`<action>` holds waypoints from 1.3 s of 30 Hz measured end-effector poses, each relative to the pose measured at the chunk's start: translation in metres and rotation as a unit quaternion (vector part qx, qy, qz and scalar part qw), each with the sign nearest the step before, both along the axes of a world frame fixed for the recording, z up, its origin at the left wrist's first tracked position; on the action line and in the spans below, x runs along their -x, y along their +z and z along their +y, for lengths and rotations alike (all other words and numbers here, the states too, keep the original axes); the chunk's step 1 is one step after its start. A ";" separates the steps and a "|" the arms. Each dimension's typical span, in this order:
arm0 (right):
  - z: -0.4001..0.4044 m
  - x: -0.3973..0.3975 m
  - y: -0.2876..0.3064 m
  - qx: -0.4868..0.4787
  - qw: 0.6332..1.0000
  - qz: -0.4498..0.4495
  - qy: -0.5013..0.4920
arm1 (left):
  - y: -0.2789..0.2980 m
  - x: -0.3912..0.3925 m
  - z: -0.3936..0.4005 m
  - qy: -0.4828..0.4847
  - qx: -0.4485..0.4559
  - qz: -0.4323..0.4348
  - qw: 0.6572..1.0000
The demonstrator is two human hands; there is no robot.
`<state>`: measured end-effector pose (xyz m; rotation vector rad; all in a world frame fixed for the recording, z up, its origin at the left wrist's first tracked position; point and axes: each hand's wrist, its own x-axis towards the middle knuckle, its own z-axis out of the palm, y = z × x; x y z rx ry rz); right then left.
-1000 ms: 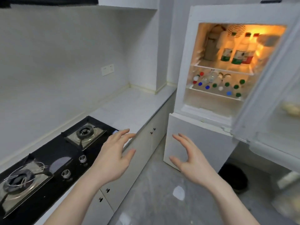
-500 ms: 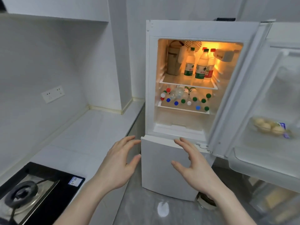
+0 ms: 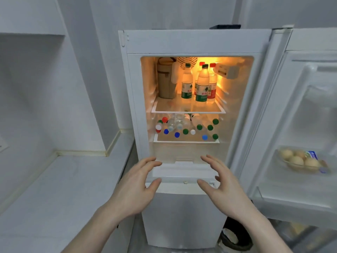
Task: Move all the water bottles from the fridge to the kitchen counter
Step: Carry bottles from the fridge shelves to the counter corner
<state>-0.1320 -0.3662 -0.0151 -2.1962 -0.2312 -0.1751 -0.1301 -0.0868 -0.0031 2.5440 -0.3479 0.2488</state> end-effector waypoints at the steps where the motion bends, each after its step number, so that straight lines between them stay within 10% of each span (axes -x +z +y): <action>1: -0.004 -0.013 0.000 -0.003 1.000 -0.005 -0.003 | 0.002 -0.013 -0.004 -0.002 -0.002 -0.005 1.000; 34: -0.029 -0.442 0.094 -0.141 0.941 -0.271 -0.148 | 0.103 -0.483 -0.127 0.045 0.175 -0.048 0.982; 39: -0.028 -0.476 0.097 -0.097 0.958 -0.194 -0.189 | 0.106 -0.523 -0.134 0.029 0.196 -0.054 0.979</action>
